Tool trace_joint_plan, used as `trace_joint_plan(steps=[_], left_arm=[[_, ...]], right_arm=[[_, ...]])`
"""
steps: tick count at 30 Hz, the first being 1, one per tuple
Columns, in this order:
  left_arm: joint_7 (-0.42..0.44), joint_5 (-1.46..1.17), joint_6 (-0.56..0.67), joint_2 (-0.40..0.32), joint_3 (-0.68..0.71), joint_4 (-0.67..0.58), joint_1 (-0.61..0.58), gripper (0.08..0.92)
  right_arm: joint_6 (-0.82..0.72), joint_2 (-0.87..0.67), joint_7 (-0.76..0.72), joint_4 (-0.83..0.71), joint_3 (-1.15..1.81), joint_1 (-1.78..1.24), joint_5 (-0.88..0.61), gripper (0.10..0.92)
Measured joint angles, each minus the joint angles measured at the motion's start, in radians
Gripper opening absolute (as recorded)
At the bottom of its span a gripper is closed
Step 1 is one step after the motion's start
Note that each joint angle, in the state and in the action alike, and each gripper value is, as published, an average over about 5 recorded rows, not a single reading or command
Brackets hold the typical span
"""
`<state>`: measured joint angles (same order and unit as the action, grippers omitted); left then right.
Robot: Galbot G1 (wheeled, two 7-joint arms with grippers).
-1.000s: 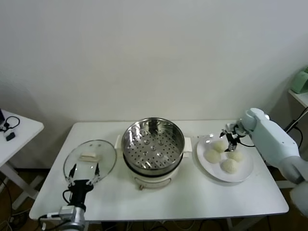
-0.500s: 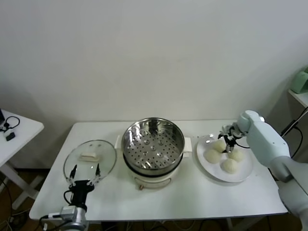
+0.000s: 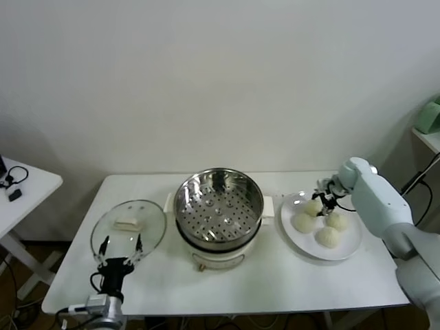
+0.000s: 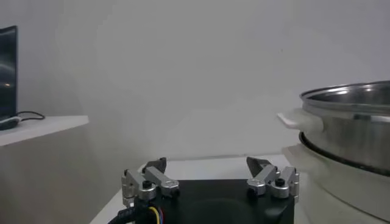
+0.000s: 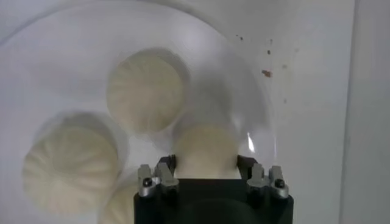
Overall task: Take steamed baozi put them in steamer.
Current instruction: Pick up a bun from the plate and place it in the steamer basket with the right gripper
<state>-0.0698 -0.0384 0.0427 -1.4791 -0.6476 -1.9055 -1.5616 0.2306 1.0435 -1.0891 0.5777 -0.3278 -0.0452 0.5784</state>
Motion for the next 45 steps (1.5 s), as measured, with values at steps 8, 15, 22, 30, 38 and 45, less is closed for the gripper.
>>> trace_joint_plan(steps=[8,15,22,30,38,45], left_arm=[[0.000,-0.001,-0.001,0.000,-0.002,-0.007,-0.002,0.823],[0.000,0.000,-0.004,-0.001,-0.002,-0.015,-0.006,0.823],[0.000,0.002,-0.004,-0.001,-0.002,-0.022,-0.014,0.823],[0.001,0.007,-0.001,0.001,0.007,-0.034,-0.030,0.823],[0.002,0.020,0.006,0.001,0.018,-0.046,-0.050,0.823],[0.001,0.027,0.013,0.000,0.017,-0.049,-0.058,0.823]], right_arm=[[0.026,-0.068,-0.021,0.163,-0.117,0.069,-0.102,0.662],[0.075,-0.119,-0.022,0.353,-0.248,0.189,-0.165,0.662],[0.153,-0.119,-0.017,0.549,-0.374,0.323,-0.176,0.662],[0.216,-0.064,-0.016,0.711,-0.488,0.399,-0.154,0.662],[0.255,0.036,-0.010,0.747,-0.551,0.404,-0.101,0.662],[0.297,0.119,-0.001,0.704,-0.567,0.364,-0.013,0.662]])
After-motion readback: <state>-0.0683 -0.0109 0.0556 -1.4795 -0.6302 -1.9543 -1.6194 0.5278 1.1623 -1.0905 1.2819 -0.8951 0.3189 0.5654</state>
